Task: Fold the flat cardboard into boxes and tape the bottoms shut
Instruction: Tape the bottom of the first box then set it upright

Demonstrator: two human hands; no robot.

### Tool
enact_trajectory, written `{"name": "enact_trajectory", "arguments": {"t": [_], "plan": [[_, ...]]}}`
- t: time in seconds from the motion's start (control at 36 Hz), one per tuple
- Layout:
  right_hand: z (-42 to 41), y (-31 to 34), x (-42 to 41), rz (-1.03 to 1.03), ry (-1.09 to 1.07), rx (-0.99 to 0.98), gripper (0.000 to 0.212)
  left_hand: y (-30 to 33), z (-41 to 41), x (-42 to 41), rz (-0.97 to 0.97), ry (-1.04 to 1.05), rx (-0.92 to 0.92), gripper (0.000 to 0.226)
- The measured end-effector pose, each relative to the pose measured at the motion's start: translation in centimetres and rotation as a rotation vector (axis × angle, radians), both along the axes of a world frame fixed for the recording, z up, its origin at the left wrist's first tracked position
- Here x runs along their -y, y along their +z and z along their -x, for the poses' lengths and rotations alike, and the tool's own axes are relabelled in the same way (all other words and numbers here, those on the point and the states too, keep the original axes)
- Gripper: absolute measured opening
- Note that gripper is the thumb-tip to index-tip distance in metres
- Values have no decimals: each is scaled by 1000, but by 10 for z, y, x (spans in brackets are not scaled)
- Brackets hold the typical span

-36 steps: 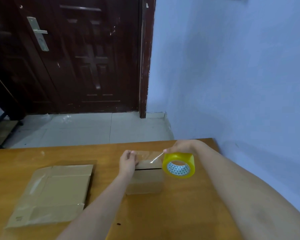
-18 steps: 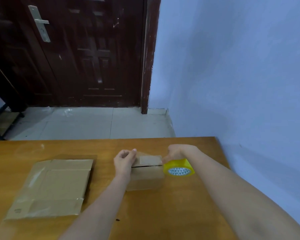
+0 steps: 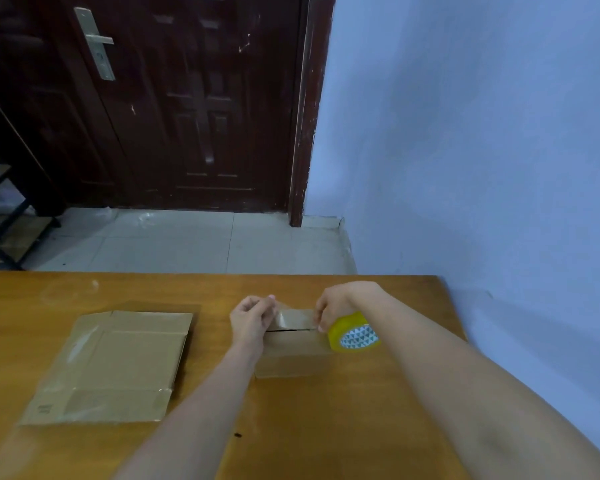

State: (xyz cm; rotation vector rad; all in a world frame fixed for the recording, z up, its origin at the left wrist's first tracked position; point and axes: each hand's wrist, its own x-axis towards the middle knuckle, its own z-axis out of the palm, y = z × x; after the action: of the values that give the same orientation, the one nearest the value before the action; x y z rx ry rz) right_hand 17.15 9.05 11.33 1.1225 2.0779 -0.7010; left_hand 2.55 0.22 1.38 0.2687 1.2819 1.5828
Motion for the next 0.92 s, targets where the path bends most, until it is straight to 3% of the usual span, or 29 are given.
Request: {"name": "enact_trajectory", "arguments": {"t": [0.19, 0.39, 0.61, 0.92], "plan": [[16, -3, -1, -2, 113, 109, 27, 11, 1, 5, 6, 14, 70, 35], [27, -3, -5, 36, 219, 233, 38, 15, 4, 7, -13, -29, 89, 31], [32, -4, -6, 47, 232, 291, 42, 15, 35, 29, 133, -202, -173, 19], [29, -5, -9, 15, 181, 283, 44, 17, 37, 39, 291, -296, -391, 13]]}}
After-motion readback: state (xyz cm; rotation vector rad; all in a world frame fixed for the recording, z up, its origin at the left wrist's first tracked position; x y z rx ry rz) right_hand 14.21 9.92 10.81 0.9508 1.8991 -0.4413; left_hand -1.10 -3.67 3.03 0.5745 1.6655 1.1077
